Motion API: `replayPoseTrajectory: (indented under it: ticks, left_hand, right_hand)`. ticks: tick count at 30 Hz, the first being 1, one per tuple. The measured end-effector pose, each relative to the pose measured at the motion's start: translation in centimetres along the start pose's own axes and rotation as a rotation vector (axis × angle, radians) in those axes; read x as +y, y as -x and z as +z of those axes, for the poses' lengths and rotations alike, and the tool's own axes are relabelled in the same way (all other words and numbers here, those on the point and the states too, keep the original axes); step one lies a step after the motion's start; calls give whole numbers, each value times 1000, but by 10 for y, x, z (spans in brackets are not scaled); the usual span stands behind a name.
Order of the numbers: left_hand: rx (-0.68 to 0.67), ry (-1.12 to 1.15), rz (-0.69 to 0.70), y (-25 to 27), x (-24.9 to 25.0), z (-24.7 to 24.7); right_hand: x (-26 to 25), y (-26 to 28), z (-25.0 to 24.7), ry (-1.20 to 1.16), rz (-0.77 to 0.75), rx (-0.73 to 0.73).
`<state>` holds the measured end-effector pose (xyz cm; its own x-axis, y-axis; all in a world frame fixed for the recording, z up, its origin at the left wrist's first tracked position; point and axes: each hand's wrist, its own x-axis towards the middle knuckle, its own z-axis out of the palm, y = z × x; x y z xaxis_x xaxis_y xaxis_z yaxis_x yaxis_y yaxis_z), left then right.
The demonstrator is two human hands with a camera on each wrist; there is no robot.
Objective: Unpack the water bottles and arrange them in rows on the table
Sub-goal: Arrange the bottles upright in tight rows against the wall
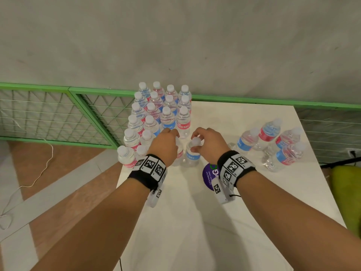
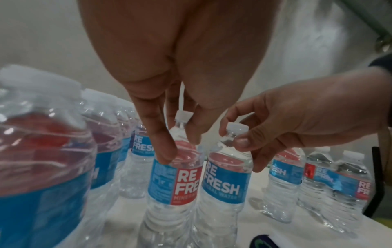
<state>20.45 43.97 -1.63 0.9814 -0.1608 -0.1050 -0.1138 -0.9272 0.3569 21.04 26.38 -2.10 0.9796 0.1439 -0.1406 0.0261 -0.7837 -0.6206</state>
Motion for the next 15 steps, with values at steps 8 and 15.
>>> replayPoseTrajectory:
  ticks: [8, 15]
  left_hand:
    - [-48, -133, -18, -38, -1, -22]
    - [-37, -189, -8, -54, -6, -30]
  right_hand:
    - [-12, -37, 1, 44, -1, 1]
    - [-21, -58, 4, 103, -20, -8]
